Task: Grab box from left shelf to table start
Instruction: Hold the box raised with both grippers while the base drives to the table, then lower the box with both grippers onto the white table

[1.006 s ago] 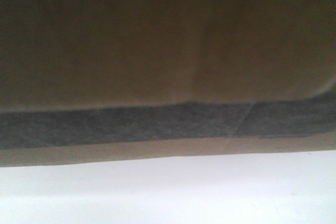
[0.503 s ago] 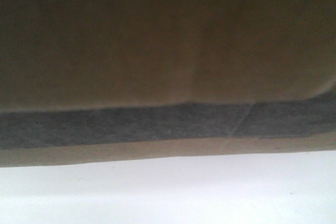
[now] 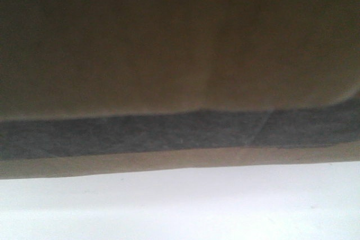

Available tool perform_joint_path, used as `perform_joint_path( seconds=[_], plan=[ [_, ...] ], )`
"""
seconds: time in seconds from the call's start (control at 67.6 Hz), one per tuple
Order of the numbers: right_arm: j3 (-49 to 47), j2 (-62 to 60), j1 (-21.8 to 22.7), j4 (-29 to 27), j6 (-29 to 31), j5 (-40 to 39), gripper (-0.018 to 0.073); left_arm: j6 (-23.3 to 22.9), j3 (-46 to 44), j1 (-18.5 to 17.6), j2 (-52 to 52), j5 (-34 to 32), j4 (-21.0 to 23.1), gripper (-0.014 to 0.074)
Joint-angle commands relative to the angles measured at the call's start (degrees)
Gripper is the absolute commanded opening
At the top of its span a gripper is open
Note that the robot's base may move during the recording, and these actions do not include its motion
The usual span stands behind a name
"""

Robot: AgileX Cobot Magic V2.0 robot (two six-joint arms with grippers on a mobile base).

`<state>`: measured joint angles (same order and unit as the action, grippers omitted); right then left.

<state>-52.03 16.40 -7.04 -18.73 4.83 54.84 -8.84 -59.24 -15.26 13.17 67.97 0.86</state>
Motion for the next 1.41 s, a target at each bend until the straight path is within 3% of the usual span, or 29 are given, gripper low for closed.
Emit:
perform_joint_path(
  seconds=[0.0,0.459,0.681,0.873,1.08,1.391],
  plan=[
    [-1.55,0.85,0.26,2.85,0.76,-7.96,0.0059,-0.45,-2.03,-0.49,0.37,-10.06,0.89,-0.0092],
    [-1.55,0.85,0.26,2.85,0.76,-8.23,0.0059,-0.45,-2.03,-0.49,0.5,-12.88,0.89,-0.0092],
    [-3.64,4.11,0.26,2.85,0.69,-8.66,0.0059,-0.45,-3.75,-0.49,7.12,-14.22,-0.09,-0.0092],
    [-9.67,14.28,0.26,2.85,0.65,-2.18,0.0059,-0.45,-7.07,-0.49,17.19,-14.22,-0.86,-0.0092],
    [-16.1,27.27,0.26,2.91,-0.05,3.58,0.0059,-0.55,-8.43,-0.49,27.2,-14.22,-5.75,-0.0092],
    [-21.66,43.97,0.26,4.41,-0.05,3.82,0.0059,-0.68,-8.43,-0.49,42.1,-15.06,-6.12,-0.0092]
  ],
)
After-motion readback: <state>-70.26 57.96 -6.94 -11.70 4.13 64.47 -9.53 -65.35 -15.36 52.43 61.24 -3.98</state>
